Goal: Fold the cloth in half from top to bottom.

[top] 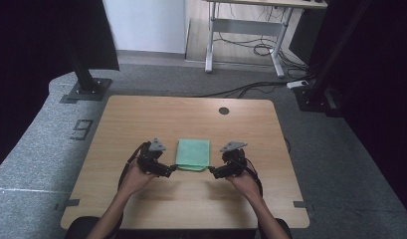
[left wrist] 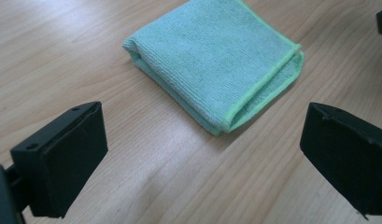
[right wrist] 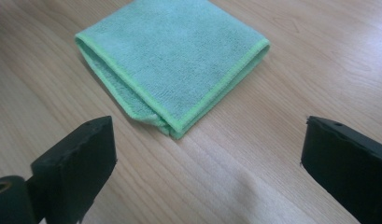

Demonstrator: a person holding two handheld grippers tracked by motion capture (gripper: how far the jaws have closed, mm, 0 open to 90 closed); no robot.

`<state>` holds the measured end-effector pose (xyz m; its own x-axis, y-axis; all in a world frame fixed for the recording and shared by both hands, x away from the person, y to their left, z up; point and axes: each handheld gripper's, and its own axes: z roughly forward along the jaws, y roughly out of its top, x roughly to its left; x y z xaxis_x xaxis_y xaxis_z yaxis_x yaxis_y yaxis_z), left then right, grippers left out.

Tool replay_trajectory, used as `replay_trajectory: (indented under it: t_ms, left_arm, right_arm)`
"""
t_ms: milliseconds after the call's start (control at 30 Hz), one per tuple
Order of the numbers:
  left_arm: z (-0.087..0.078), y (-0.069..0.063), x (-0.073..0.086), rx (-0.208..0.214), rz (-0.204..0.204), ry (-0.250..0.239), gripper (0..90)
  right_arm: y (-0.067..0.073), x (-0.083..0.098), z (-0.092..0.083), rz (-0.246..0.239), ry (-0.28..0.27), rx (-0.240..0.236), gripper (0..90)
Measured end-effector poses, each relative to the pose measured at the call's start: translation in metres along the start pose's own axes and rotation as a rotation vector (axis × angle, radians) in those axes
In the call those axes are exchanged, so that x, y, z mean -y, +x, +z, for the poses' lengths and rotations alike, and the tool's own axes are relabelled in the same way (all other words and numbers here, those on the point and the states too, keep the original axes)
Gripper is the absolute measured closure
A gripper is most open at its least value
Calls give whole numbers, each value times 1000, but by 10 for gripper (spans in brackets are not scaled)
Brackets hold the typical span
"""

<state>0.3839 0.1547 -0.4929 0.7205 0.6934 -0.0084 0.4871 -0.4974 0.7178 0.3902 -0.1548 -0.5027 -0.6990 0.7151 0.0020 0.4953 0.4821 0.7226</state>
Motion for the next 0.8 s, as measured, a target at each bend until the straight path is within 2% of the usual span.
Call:
replay_trajectory:
  t_ms: [300,467,633,800]
  left_arm:
    - [-22,-4,10,-31,39,-19,0]
    - [-30,-4,17,-45,45,-29,0]
    - [-35,-2,30,-51,38,-28,0]
    - [-39,-1,43,-56,11,-31,0]
  right_arm:
    - [2,5,-20,-18,-22,14,0]
    - [2,11,-28,-19,-23,18,0]
    - [1,20,-33,-14,-24,23,0]
    - [-1,32,-37,1,-18,33,0]
